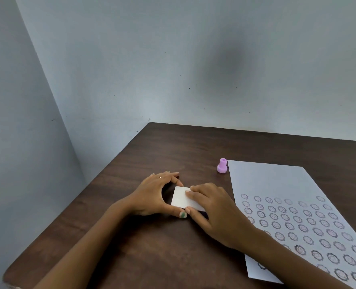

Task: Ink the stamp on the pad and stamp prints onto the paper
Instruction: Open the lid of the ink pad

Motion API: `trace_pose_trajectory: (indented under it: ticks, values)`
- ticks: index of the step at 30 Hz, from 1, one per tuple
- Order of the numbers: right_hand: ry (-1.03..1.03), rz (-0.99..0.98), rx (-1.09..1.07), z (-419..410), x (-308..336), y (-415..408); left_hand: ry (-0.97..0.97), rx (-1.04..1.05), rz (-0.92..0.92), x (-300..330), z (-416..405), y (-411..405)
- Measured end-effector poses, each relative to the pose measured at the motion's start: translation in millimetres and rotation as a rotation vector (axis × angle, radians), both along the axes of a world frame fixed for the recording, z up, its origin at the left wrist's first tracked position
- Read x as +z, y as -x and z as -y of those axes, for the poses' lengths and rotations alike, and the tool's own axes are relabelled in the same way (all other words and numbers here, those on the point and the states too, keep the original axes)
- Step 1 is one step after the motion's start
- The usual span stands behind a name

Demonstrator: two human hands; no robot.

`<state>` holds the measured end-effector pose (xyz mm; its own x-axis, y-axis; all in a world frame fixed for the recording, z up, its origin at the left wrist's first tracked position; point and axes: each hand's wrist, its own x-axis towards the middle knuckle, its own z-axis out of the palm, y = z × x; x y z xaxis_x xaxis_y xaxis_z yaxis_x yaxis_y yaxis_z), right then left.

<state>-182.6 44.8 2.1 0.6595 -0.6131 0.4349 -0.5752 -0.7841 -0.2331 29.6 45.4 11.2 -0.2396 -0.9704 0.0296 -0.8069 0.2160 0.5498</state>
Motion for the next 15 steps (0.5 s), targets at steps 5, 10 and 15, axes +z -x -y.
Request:
trace_pose_trajectory:
  ticks: [5, 10, 15]
  values:
    - [-0.158, 0.061, 0.047, 1, 8, 11, -0.037, -0.026, 0.026, 10, -3, 3]
    - [-0.257, 0.085, 0.056, 7, 15, 20, -0.037, -0.023, 0.039, 13, -5, 5]
    - [-0.292, 0.140, 0.048, 11, 16, 23, -0.044, -0.031, 0.026, 14, -5, 5]
